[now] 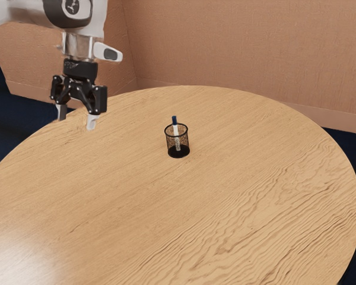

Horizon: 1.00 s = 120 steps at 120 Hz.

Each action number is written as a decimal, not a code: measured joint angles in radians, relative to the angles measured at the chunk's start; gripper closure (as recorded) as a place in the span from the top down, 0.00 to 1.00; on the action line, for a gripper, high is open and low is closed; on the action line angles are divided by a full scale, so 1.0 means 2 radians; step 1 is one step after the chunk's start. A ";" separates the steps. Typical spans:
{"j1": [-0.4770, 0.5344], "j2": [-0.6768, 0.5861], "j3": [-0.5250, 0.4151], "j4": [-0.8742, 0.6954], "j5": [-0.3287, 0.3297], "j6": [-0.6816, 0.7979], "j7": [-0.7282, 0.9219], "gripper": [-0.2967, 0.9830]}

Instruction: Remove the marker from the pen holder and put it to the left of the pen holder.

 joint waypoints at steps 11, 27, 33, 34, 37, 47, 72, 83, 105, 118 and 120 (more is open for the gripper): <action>0.004 0.006 0.004 0.004 -0.002 0.066 -0.004 0.77; 0.006 0.006 0.004 0.045 -0.003 0.119 -0.008 0.77; 0.005 0.016 0.004 0.075 -0.003 0.138 -0.010 0.77; 0.005 0.019 0.004 0.081 -0.003 0.142 -0.010 0.77; 0.005 0.029 0.003 0.093 -0.004 0.157 -0.011 0.77; 0.004 0.050 -0.007 0.096 -0.007 0.229 -0.014 0.77; 0.003 0.098 -0.034 0.010 -0.010 0.459 -0.008 0.77; 0.003 0.133 -0.038 -0.014 -0.016 0.564 0.004 0.77; 0.003 0.245 -0.039 0.018 -0.019 0.717 0.026 0.77; 0.004 0.267 -0.027 0.042 -0.023 0.764 0.037 0.77; 0.004 0.269 -0.023 0.044 -0.024 0.769 0.038 0.77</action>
